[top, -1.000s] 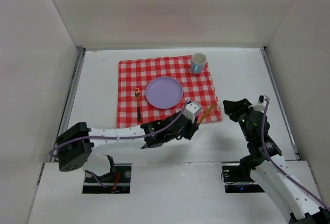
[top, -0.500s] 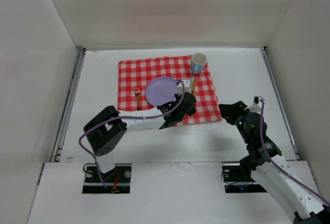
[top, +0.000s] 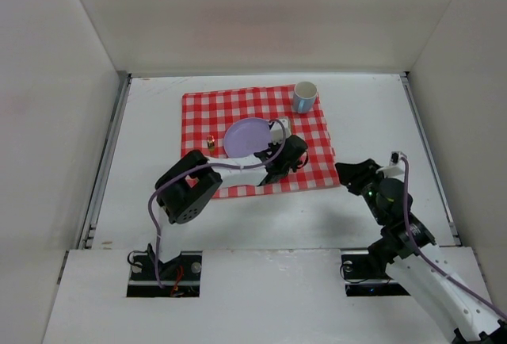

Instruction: Set the dinner table for one person

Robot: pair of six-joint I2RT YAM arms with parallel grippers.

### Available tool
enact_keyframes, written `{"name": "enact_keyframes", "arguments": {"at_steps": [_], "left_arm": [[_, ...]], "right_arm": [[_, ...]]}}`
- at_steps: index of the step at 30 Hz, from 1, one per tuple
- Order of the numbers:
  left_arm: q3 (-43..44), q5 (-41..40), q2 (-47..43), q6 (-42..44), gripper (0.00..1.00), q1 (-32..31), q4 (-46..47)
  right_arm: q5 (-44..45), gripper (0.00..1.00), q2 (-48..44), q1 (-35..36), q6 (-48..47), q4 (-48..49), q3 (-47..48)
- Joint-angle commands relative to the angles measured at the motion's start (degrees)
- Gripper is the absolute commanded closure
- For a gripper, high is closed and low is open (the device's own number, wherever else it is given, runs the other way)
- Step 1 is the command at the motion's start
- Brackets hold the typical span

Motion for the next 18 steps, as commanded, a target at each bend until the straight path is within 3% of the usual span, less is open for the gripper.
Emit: {"name": "enact_keyframes", "arguments": {"at_steps": [1, 10, 18], "left_arm": [[5.07, -0.51, 1.34, -3.36, 0.94, 1.15, 0.64], [12.11, 0.99, 7.59, -4.06, 0.94, 3.17, -1.91], [13.35, 0.55, 9.44, -5.2, 0.94, 3.08, -3.58]], "right_arm": [[0.46, 0.51, 0.34, 0.55, 0.43, 0.53, -0.18], [-2.35, 0.52, 9.56, 0.72, -0.18, 1.33, 2.9], [-2.26, 0.51, 11.24, 0.81, -0.18, 1.5, 3.08]]}}
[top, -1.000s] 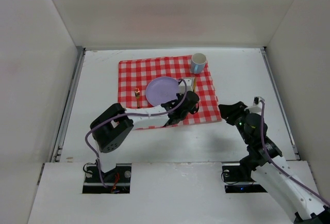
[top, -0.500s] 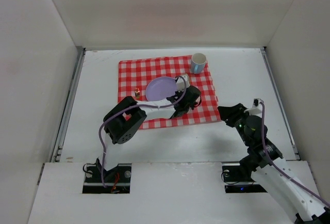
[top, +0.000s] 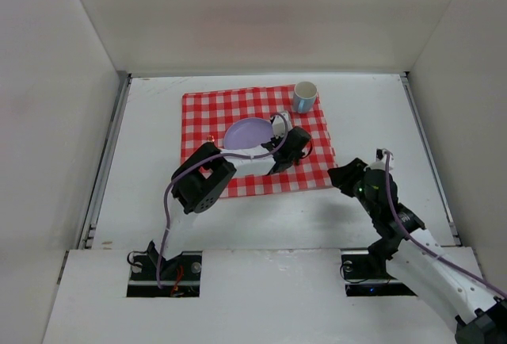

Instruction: Set the dinner table for one person

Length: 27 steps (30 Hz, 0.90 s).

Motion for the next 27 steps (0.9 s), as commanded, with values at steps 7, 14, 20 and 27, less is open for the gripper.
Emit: {"name": "enact_keyframes", "arguments": {"at_steps": [7, 14, 20, 27], "left_arm": [[2.35, -0.12, 0.59, -1.56, 0.88, -0.13, -0.76], [-0.54, -1.27, -2.74, -0.07, 0.69, -0.48, 0.29], [-5.2, -1.97, -11.35, 6.34, 0.56, -3.2, 4.24], [-16.7, -4.6, -25.67, 14.96, 0.54, -7.33, 11.89]], "right_arm": [[-0.38, 0.49, 0.38, 0.57, -0.45, 2.03, 2.68], [-0.29, 0.46, 2.31, 0.57, -0.45, 2.38, 3.03], [0.41, 0.46, 3.37, 0.22, -0.53, 2.38, 4.35], [4.27, 0.78, 6.87, 0.57, -0.53, 2.38, 5.23]]}}
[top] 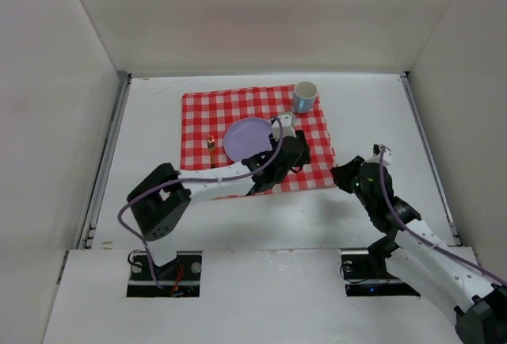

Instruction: Set the dinner table for one person

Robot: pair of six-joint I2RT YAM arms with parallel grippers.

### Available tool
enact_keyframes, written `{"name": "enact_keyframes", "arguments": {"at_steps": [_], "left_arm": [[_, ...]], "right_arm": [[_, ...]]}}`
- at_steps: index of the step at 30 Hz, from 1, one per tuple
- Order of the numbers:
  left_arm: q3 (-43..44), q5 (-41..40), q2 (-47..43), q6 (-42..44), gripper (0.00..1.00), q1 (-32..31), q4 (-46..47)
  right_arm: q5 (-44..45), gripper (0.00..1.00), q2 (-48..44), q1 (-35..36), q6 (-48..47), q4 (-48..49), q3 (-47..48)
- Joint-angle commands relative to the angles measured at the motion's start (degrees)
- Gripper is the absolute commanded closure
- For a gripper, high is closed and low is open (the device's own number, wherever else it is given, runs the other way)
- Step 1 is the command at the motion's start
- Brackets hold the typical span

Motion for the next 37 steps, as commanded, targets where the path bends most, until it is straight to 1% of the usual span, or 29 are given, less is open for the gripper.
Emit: {"name": "enact_keyframes", "arguments": {"at_steps": [1, 3, 5, 6, 8, 9, 12, 15, 17, 20, 21, 22, 24, 26, 31, 35, 37], "left_arm": [[-7.11, -5.58, -10.11, 5.43, 0.54, -1.98, 6.56], [-12.3, -9.62, -15.12, 6.57, 0.53, -2.6, 7.18], [-17.49, -13.15, -20.49, 7.2, 0.53, -2.17, 6.48], [-20.73, -14.73, -23.99, 6.76, 0.52, -1.47, 5.61], [-26.62, -17.19, -30.93, 5.62, 0.51, 2.04, 2.19], [-28.48, -18.16, -33.41, 4.66, 0.51, 3.71, 0.0], [-33.15, -19.58, -41.67, -1.05, 0.51, 11.53, -11.33], [-35.87, -18.79, -48.79, -5.45, 0.48, 20.4, -21.8], [-37.89, -17.91, -52.83, -5.72, 0.46, 24.36, -24.27], [-41.14, -15.63, -58.55, -6.42, 0.44, 29.99, -25.95], [-42.46, -14.32, -60.13, -6.95, 0.44, 31.48, -26.13], [-43.34, -13.26, -61.11, -7.39, 0.44, 32.54, -26.48], [-45.19, -10.98, -62.17, -8.53, 0.44, 35.35, -27.44], [-45.9, -9.13, -61.82, -9.41, 0.43, 38.34, -28.5], [-46.08, -3.67, -57.78, -9.42, 0.44, 44.5, -27.45], [-45.47, -2.88, -54.0, -7.92, 0.46, 45.3, -24.37], [-44.32, -3.23, -52.77, -6.87, 0.45, 45.12, -24.11]], "right_arm": [[2.94, 0.83, 3.29, 0.44, -0.27, 1.97, 3.0], [3.29, 0.88, 7.24, 0.27, -0.1, 1.97, 3.97], [4.26, 0.89, 11.55, 0.35, 0.17, 1.88, 5.81], [5.22, 0.89, 13.57, 0.44, 0.25, 1.88, 6.77], [7.68, 0.88, 17.61, 0.44, 0.17, 1.27, 9.32], [8.73, 0.86, 19.63, 0.53, 0.17, 0.57, 10.72], [10.5, 0.81, 24.3, 0.53, 0.34, -1.28, 14.07], [11.64, 0.7, 26.5, 0.35, 0.34, 0.2, 14.08], [12.35, 0.63, 28.17, 1.23, -0.18, 3.09, 12.33], [12.87, 0.58, 29.85, 1.85, -0.36, 6.53, 9.69], [13.14, 0.54, 30.02, 1.76, -0.36, 7.14, 9.16], [13.4, 0.48, 30.02, 1.41, -0.19, 7.5, 8.9], [14.54, 0.4, 29.24, 1.23, -0.1, 8.29, 8.37], [16.21, 0.35, 27.57, 1.49, -0.27, 9.17, 7.4], [18.5, 0.34, 24.58, 1.32, 0.17, 10.4, 5.55], [18.41, 0.34, 25.36, 1.58, -0.36, 11.54, 5.46], [17.98, 0.34, 26.5, 1.58, -0.36, 11.55, 5.9]]}}
